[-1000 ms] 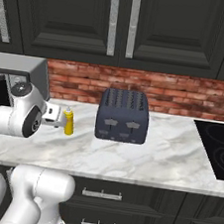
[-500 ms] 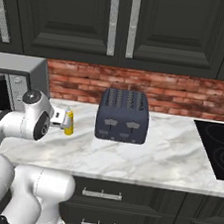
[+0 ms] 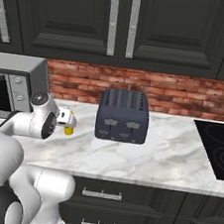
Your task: Place the mustard and mustard from the counter to the top shelf of the fridge. If the existing items in the fridge are on the top shelf, move them to other shelves.
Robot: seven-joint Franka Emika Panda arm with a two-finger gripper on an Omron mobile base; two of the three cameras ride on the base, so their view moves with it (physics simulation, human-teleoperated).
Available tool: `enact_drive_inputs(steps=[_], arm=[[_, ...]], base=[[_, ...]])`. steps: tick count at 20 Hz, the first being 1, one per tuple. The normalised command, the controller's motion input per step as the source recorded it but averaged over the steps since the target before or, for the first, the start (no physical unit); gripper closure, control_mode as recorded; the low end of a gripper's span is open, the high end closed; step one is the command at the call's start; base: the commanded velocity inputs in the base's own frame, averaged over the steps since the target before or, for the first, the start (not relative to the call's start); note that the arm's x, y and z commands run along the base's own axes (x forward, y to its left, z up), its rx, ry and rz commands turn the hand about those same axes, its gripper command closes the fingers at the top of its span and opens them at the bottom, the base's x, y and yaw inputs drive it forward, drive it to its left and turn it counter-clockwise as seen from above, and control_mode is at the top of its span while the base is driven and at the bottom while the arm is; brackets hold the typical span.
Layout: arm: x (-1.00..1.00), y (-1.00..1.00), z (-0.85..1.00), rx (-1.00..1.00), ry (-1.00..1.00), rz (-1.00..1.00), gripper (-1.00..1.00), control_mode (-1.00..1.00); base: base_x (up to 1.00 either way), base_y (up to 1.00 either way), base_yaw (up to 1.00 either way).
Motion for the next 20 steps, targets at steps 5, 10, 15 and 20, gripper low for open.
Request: enact_drive_inputs(steps=[5, 10, 15, 20], arm=[[0.26, 0.00, 0.00, 0.00, 0.00, 0.00, -1.00, -1.00], [0.31, 0.00, -0.04, 0.00, 0.00, 0.00, -1.00, -1.00], [0.30, 0.00, -0.07, 0.00, 0.00, 0.00, -1.00, -1.00], [0.20, 0.00, -0.09, 0.00, 0.00, 0.00, -1.00, -1.00]], base=[[0.00, 0.00, 0.00], [0.00, 0.00, 0.00], [0.00, 0.00, 0.00], [0.00, 0.00, 0.00]])
